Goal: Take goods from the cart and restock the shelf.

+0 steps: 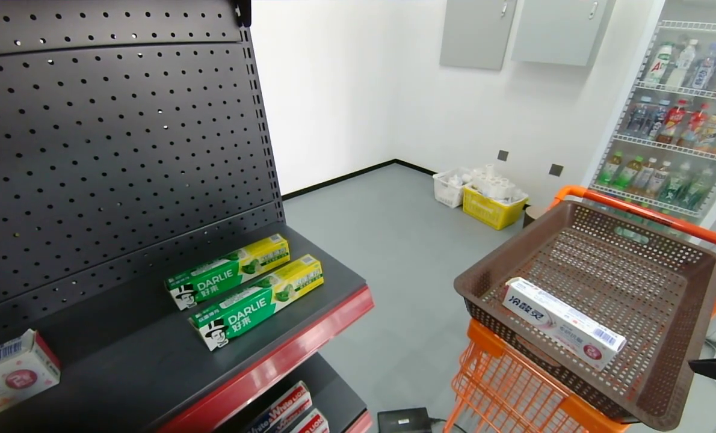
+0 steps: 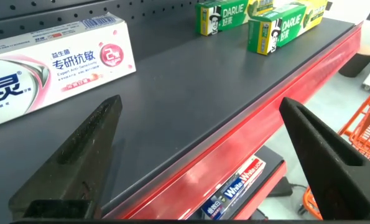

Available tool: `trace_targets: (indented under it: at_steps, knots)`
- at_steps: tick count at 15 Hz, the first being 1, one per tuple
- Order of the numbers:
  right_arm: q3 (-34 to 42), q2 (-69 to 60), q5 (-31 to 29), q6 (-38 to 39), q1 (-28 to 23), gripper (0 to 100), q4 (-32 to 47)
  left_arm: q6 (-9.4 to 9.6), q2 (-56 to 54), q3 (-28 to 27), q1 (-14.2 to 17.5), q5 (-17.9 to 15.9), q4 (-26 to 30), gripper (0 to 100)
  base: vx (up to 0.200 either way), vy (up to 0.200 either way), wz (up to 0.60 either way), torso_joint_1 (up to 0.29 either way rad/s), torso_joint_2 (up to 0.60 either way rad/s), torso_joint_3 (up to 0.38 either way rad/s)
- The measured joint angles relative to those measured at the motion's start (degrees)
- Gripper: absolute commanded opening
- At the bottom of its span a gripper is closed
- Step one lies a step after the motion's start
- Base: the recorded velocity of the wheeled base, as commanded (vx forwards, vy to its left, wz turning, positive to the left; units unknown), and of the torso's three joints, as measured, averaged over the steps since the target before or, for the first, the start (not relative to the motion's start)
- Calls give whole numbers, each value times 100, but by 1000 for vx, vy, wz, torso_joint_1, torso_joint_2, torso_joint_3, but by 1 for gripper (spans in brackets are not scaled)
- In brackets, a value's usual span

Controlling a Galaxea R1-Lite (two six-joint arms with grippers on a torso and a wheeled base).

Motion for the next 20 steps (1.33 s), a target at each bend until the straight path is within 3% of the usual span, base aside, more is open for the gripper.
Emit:
trace_targets:
  at_steps: [5,11,20]
  knots:
    - [-690,621,187,-416,-28,100,293,0,0,0,2,0,0,100,0,0,0,0,0,0]
    - [-948,1401,560,-1281,-148,100,16,2,0,0,0,0,0,100,0,0,0,0,0,0]
    - [-1696,2597,597,-1349,154,100,-101,5,0,0,0,0,0,100,0,0,0,0,0,0]
